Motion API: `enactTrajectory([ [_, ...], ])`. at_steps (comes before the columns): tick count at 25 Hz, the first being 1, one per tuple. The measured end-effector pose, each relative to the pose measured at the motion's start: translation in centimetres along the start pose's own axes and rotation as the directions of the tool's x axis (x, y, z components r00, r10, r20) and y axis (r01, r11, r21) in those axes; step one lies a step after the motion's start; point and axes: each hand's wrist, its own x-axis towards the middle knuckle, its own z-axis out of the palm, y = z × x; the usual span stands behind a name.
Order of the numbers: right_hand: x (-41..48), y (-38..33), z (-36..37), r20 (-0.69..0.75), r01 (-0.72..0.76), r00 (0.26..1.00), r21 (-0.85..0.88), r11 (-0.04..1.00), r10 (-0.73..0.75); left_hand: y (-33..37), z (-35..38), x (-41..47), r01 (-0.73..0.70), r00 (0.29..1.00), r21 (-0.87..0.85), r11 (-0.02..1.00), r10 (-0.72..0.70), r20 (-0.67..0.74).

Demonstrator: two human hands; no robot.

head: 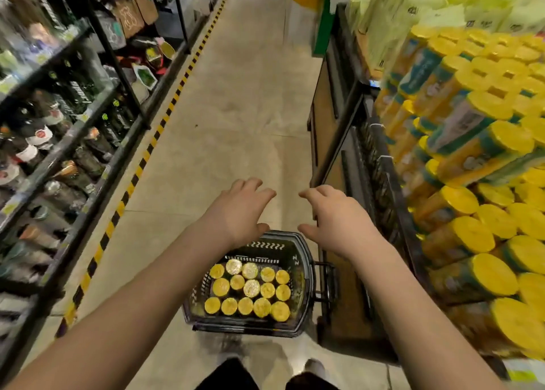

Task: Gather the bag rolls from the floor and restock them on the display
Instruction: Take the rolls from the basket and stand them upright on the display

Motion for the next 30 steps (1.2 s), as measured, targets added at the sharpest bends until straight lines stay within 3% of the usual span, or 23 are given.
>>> enactTrajectory([
  [7,3.6,1.4,13.2,0.221,-0.071,0.974,0.099,0.993,0.047,-5.0,13.0,2.2,-0.013,0.989,-0.146,0.989,0.035,0.145],
  [13,6.1,4.7,34.0,0.408,-0.162,0.908,0.129,0.978,0.097,-7.7,33.2,5.2,0.05,0.954,-0.194,0.98,0.01,0.299],
  [19,5.3,6.3,54.0,0.593,-0.245,0.788,0.054,0.968,0.166,-8.0,52.3,6.4,0.095,0.9,-0.2,0.975,0.002,0.436],
  [26,6.9,5.8,60.9,0.68,-0.257,0.674,-0.15,0.955,0.289,-8.0,59.3,7.7,0.103,0.899,-0.227,0.968,0.007,0.438],
  [30,8.2,6.2,60.4,0.643,-0.305,0.704,-0.109,0.946,0.301,-8.3,60.5,10.1,0.118,0.902,-0.204,0.972,-0.019,0.431],
])
